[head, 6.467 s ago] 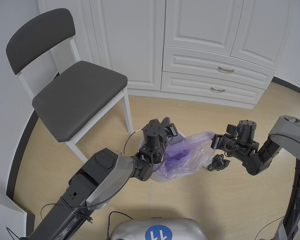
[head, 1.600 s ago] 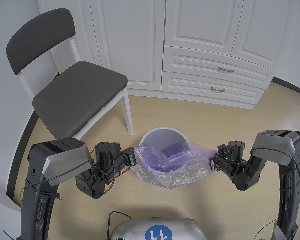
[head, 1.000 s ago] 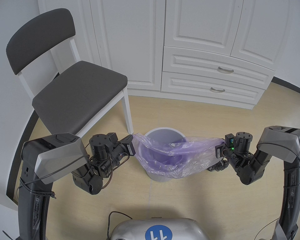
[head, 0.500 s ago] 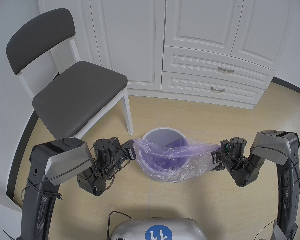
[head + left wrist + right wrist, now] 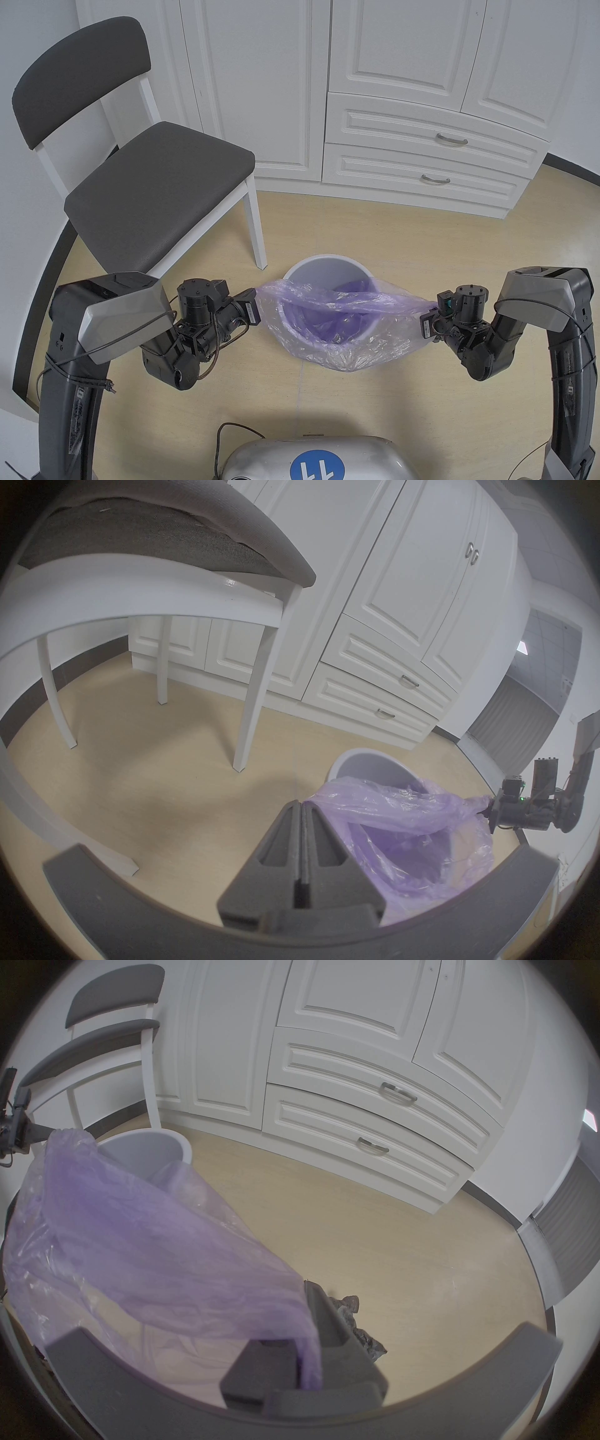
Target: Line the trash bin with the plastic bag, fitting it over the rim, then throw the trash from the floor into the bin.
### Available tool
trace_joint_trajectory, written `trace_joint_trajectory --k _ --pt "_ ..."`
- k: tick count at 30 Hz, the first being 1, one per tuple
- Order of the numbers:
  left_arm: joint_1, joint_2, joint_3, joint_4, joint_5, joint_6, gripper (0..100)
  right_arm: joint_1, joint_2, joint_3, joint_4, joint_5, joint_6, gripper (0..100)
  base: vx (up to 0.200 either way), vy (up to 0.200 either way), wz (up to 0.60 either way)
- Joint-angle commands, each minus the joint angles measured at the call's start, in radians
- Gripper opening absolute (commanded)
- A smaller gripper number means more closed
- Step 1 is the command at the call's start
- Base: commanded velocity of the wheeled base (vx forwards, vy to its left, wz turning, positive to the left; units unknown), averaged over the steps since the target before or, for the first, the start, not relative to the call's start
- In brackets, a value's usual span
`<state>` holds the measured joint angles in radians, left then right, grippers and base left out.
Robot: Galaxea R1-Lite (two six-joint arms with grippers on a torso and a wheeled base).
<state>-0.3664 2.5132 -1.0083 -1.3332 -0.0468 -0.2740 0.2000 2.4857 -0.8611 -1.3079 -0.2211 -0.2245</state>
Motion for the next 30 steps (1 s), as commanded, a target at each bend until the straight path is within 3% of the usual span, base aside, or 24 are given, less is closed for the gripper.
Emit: trace_joint_trajectory --k 1,9,10,14,17,19,20,24,27,30 --pt "0.003 -0.071 0.073 0.009 -0.039 0.003 0 0.010 -0.005 0.030 -0.005 0.005 -0.003 0 0.000 0.000 0.00" --pt "-0.008 -0.079 0.105 0.008 -0.065 0.022 0 0.009 -0.008 0.031 -0.004 0.005 -0.004 0 0.000 0.000 0.00" --pt "-0.008 -0.079 0.106 0.006 -0.065 0.022 0 0.009 -0.011 0.033 -0.004 0.005 -0.006 100 0.000 0.000 0.00" --pt "-0.013 -0.076 0.105 0.005 -0.065 0.022 0 0.009 -0.022 0.040 -0.017 0.019 -0.003 100 0.000 0.000 0.00" --pt "-0.016 -0.071 0.103 0.002 -0.064 0.022 0 -0.007 -0.057 0.091 -0.021 0.081 -0.003 100 0.000 0.000 0.00" --pt "-0.016 -0.070 0.099 0.002 -0.064 0.022 0 -0.030 -0.094 0.145 -0.022 0.181 -0.004 100 0.000 0.000 0.00" --pt "-0.014 -0.070 0.097 0.002 -0.064 0.022 0 -0.054 -0.120 0.183 -0.025 0.281 -0.004 100 0.000 0.000 0.00" --pt "-0.009 -0.071 0.097 0.002 -0.064 0.022 0 -0.148 -0.134 0.235 -0.062 0.569 -0.001 100 0.000 0.000 0.00" --pt "-0.009 -0.068 0.094 0.002 -0.062 0.022 0 -0.205 -0.105 0.241 -0.103 0.701 0.005 100 0.000 0.000 0.00" --pt "-0.005 -0.068 0.089 0.002 -0.059 0.022 0 -0.248 -0.076 0.243 -0.136 0.790 0.014 100 0.000 0.000 0.00"
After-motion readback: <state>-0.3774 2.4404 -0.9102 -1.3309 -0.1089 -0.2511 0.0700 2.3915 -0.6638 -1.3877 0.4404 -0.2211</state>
